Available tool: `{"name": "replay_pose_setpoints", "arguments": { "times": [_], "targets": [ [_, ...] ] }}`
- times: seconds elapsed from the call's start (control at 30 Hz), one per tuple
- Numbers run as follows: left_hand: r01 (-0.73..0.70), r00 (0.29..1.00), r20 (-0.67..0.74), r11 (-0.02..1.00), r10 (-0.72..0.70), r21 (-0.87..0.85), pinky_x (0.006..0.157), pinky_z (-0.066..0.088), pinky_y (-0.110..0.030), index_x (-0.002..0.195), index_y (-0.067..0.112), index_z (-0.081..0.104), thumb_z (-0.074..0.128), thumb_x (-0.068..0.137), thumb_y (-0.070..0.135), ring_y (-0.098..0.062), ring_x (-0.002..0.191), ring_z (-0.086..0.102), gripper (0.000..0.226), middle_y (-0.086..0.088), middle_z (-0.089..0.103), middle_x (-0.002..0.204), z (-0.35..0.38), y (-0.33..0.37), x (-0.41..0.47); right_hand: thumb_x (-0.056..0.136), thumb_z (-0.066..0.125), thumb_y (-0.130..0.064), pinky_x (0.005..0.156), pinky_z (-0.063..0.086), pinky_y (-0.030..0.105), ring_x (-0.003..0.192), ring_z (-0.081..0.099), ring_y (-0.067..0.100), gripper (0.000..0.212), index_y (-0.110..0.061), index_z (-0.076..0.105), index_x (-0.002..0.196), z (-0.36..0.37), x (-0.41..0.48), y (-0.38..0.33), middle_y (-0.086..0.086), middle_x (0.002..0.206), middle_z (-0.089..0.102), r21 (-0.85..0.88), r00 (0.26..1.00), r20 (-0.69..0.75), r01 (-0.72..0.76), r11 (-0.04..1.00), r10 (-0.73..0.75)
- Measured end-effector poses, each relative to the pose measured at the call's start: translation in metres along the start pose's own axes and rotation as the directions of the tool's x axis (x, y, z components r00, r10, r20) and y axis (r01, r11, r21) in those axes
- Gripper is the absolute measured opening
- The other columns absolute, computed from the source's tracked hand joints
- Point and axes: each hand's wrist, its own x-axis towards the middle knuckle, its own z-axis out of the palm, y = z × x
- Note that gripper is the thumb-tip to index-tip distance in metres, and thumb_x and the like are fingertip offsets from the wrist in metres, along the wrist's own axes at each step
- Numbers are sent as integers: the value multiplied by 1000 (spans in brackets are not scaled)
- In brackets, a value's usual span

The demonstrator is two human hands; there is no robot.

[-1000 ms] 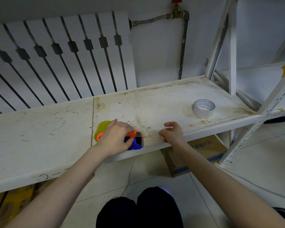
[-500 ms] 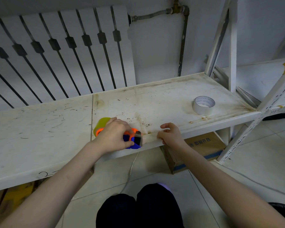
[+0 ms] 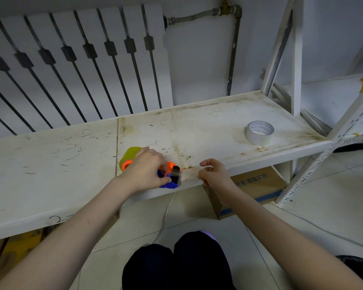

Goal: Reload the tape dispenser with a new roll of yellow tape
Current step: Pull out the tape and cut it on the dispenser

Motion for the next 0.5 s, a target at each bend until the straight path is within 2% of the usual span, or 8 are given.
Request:
{"name": "replay_pose_setpoints", "arguments": {
  "times": [0.07,0.27,0.4,0.5],
  "targets": [
    [-4,1000,9,1000,4,8,96,31,-32,83,25,73,64,72,50,-16,92,56,29,8,65,82,1,0,0,80,53,5,55,40,25,55,43,14,26,-10,52,101,-2,1,2,6,70,49,35,999,-35,27,999,-26],
    [-17,996,89,997,10,78,111,20,-39,99,25,72,57,80,50,-18,111,50,35,6,63,109,1,2,-1,83,55,3,59,45,26,59,47,15,24,-7,51,104,-4,5,7,5,72,49,74,996,-62,70,995,-65],
    [-18,996,85,995,10,103,111,19,-39,98,25,72,54,83,50,-18,108,50,34,3,55,113,2,3,-1,86,59,-3,61,47,26,70,51,18,23,-6,51,107,-5,8,13,9,89,54,85,995,-88,56,995,-48],
    [-15,997,79,996,8,92,110,20,-39,97,25,72,54,83,49,-18,105,50,34,3,53,111,2,3,-2,86,59,-4,60,47,25,72,52,17,21,-6,50,106,-4,8,16,9,89,54,83,989,-124,86,993,-75]
  ]
}}
